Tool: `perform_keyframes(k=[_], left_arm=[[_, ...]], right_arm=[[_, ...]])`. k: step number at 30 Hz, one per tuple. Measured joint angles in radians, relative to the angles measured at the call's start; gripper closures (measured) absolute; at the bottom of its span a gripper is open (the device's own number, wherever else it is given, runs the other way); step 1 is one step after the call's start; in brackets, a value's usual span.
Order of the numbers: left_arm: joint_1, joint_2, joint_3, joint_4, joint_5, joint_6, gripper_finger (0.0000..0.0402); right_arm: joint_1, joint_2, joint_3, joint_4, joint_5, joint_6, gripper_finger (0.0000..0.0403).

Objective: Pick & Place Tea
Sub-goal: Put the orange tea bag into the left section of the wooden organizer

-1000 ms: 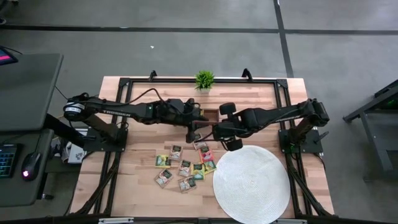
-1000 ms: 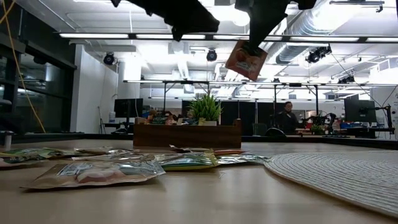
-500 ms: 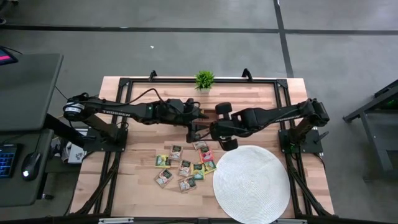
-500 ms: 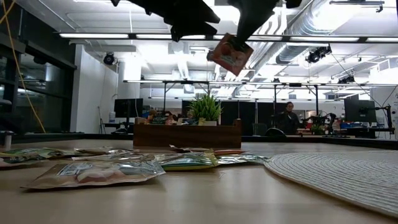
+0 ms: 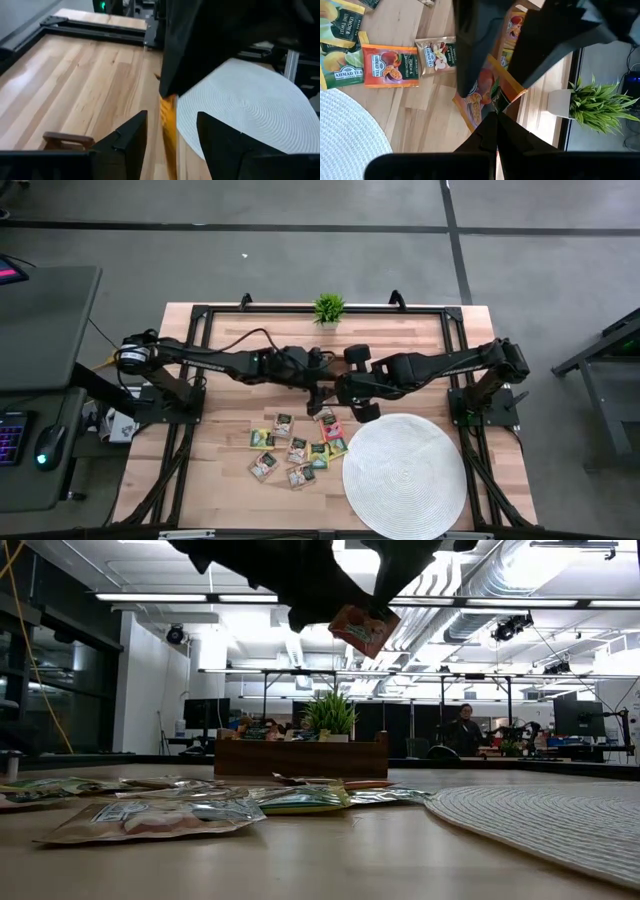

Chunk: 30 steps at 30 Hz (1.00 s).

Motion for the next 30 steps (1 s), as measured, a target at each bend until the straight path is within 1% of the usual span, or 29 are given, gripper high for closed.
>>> perform_keyframes(k=[3,7,14,18,24,27,30], left_arm=[[0.0,0.0,0.0,-0.002,-0.013,0.001,0.0249],[0.0,0.0,0.0,0.005,-0.017,0.004,0.028],[0.0,-0.001,0.0,0.02,-0.025,0.03,0.0345],[0.0,-0.001,0.0,0.021,-0.025,0.031,0.039],[0.0,-0.001,0.0,0.016,-0.034,0.033,0.04],[0.0,-0.001,0.0,0.015,-0.047,0.034,0.0401],[0.0,-0.002,0.0,-0.031,-0.079,0.035,0.0401]], right_arm=[[0.0,0.0,0.0,-0.002,0.0,0.001,0.0403],[0.0,0.0,0.0,-0.003,-0.001,0.002,0.0403],[0.0,0.0,0.0,-0.003,-0.002,0.002,0.0403],[0.0,-0.001,0.0,-0.003,-0.001,0.006,0.0403],[0.0,-0.001,0.0,-0.003,0.001,0.046,0.04],[0.0,-0.001,0.0,-0.007,0.041,0.094,0.039],[0.0,-0.007,0.0,-0.028,0.082,0.136,0.037]])
